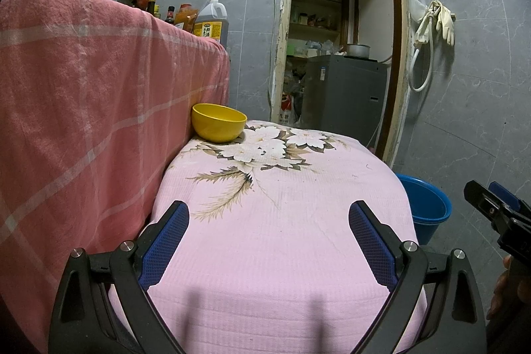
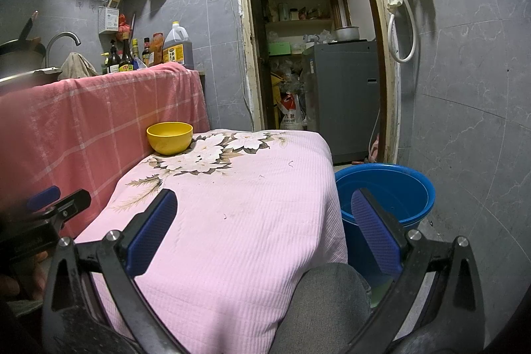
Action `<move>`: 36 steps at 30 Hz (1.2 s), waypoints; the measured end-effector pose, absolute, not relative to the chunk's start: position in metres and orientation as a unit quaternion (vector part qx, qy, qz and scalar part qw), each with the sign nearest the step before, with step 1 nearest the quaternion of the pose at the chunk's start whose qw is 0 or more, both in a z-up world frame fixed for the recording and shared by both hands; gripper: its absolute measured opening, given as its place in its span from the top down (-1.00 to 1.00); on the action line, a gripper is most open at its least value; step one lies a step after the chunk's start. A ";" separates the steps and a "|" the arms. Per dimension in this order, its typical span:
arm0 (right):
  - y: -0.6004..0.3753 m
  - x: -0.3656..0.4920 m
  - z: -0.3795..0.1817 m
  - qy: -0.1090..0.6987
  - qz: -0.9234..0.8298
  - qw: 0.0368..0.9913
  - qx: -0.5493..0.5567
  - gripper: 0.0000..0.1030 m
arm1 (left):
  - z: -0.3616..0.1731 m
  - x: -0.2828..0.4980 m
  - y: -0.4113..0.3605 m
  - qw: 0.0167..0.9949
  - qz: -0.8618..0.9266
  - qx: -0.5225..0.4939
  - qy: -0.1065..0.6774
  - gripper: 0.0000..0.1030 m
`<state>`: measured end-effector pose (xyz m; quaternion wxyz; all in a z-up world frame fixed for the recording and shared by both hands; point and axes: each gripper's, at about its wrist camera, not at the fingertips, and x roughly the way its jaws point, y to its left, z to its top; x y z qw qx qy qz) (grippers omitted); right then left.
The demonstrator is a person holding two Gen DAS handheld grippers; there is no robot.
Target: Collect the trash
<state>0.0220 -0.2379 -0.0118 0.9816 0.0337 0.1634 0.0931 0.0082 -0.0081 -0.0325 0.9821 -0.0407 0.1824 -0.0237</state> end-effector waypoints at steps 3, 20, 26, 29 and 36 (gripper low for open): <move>-0.238 0.022 -0.012 0.164 0.094 0.981 0.034 -1.00 | -0.033 0.008 -0.008 0.982 -0.023 -0.041 0.182 -0.83; -0.238 0.022 -0.012 0.164 0.094 0.981 0.034 -1.00 | -0.032 0.008 -0.008 0.982 -0.024 -0.041 0.182 -0.83; -0.238 0.022 -0.012 0.163 0.093 0.982 0.034 -1.00 | -0.033 0.008 -0.007 0.982 -0.026 -0.044 0.182 -0.83; -0.238 0.022 -0.012 0.164 0.093 0.981 0.034 -1.00 | -0.035 0.008 -0.008 0.982 -0.016 -0.043 0.182 -0.83; -0.238 0.022 -0.011 0.164 0.094 0.981 0.034 -1.00 | -0.039 0.009 -0.006 0.981 0.005 -0.042 0.189 -0.83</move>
